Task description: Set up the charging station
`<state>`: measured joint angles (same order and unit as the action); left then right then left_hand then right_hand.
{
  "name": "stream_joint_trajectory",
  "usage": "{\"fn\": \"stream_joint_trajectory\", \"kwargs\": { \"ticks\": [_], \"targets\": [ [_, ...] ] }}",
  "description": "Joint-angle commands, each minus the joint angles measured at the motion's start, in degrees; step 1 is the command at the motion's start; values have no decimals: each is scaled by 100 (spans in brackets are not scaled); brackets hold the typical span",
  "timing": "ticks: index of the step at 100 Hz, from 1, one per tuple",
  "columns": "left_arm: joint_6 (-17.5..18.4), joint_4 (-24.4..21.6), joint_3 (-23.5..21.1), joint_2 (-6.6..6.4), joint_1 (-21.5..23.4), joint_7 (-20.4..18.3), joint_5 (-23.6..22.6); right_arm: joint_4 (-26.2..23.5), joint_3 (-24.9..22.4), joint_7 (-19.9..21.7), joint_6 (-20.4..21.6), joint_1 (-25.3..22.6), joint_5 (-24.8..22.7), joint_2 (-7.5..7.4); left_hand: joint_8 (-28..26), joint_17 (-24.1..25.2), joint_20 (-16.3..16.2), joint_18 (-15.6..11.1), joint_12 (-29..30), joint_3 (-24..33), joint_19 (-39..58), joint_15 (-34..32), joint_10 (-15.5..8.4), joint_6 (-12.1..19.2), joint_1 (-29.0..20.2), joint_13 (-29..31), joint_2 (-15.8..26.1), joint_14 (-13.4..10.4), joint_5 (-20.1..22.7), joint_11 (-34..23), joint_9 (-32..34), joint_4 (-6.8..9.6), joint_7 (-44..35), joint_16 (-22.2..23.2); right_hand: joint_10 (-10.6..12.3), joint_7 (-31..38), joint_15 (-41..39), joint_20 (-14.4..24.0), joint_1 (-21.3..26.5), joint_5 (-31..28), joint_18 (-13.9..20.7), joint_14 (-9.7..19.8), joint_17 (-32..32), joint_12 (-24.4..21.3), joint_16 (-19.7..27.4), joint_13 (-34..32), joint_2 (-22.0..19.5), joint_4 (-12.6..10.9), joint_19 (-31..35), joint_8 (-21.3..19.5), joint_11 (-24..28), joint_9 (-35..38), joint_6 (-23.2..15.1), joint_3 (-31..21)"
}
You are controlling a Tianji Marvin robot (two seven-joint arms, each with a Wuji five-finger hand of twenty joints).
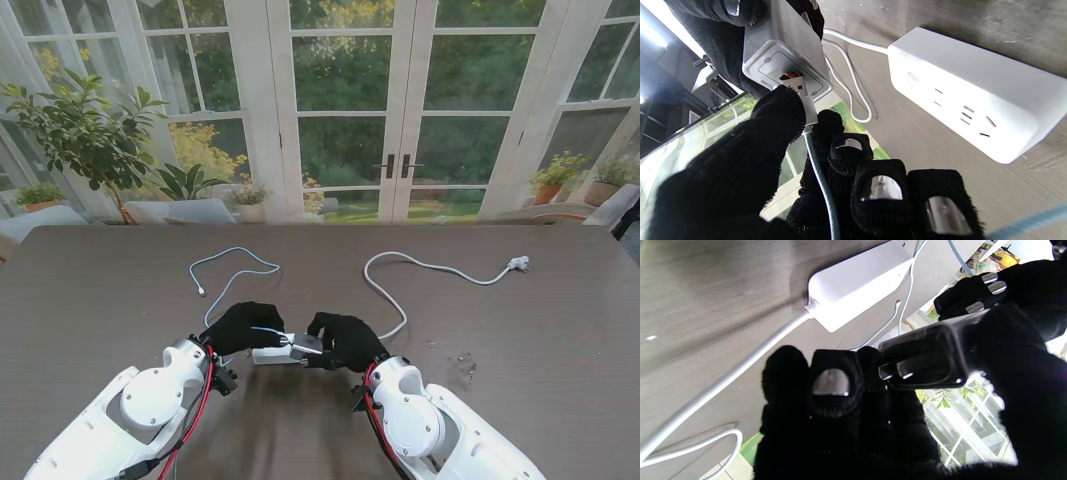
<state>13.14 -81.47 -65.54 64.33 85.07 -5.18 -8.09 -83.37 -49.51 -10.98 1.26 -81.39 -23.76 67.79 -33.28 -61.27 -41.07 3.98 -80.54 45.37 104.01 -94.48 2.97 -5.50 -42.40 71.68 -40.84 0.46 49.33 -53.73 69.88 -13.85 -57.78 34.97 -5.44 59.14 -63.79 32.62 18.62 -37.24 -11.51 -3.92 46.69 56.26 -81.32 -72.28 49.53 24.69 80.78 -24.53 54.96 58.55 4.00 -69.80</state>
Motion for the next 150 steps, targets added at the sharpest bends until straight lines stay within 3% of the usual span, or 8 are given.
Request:
{"fn": "stream_joint_trajectory", "kwargs": {
  "ticks": [1,17,51,73,134,141,150],
  "targets": [
    [20,6,22,60,22,-67,-9,-56,16,96,46,-20,30,37,-119,-239,-54,-849,-121,349,1597,-185,196,153,-187,141,89,-638,334,95,169,145,-544,47,488,2165,-152,88,721,-291,13,46,53,50,4258,-146,-627,-371,303,-349,291,313,-932,-1005],
    [86,38,78,91,20,98,-86,-95,15,124,-14,-36,86,41,-14,-234,-30,-867,-130,381,1597,-164,153,194,-175,141,31,-706,384,98,208,130,-515,39,473,2164,-156,88,731,-291,13,31,53,49,4256,-151,-637,-373,303,-346,290,315,-922,-994],
    [204,36,149,129,57,347,-231,-236,-1,198,-278,-88,331,69,939,-225,148,-917,-114,449,1597,-133,124,319,-211,142,-189,-734,556,253,329,76,-729,34,419,2158,-168,89,767,-317,-95,12,98,38,4255,-206,-611,-380,279,-335,281,356,-847,-1002],
    [296,102,238,165,42,496,-260,-289,6,258,-456,-102,537,94,1084,-220,167,-913,-99,446,1597,-111,117,362,-219,139,-251,-740,611,313,380,57,-757,27,375,2150,-177,94,790,-342,-154,-45,130,34,4249,-233,-589,-381,273,-324,270,376,-795,-1002],
    [382,38,240,87,87,209,-218,-288,1,284,-665,-60,773,140,1374,-172,533,-741,-43,484,1473,118,166,436,-248,143,-388,-610,754,496,426,23,-688,-31,335,2135,-163,109,821,-350,-214,-69,136,51,4243,-236,-583,-385,252,-324,258,386,-737,-1003],
    [296,-36,203,62,119,84,-165,-268,-5,305,-622,-52,766,131,1222,-209,441,-813,-51,487,1593,26,171,401,-213,144,-277,-605,633,512,391,22,-744,13,334,2135,-165,109,823,-350,-210,-76,125,54,4242,-233,-587,-385,249,-324,258,378,-737,-1001],
    [179,-111,149,43,158,-11,-128,-230,-3,315,-573,-37,712,119,732,-260,-68,-964,-59,440,1597,-113,131,379,-71,143,-134,-628,521,526,333,22,-646,68,350,2135,-165,110,818,-350,-203,-76,120,54,4241,-229,-593,-386,247,-325,256,376,-737,-1000]
  ]
}}
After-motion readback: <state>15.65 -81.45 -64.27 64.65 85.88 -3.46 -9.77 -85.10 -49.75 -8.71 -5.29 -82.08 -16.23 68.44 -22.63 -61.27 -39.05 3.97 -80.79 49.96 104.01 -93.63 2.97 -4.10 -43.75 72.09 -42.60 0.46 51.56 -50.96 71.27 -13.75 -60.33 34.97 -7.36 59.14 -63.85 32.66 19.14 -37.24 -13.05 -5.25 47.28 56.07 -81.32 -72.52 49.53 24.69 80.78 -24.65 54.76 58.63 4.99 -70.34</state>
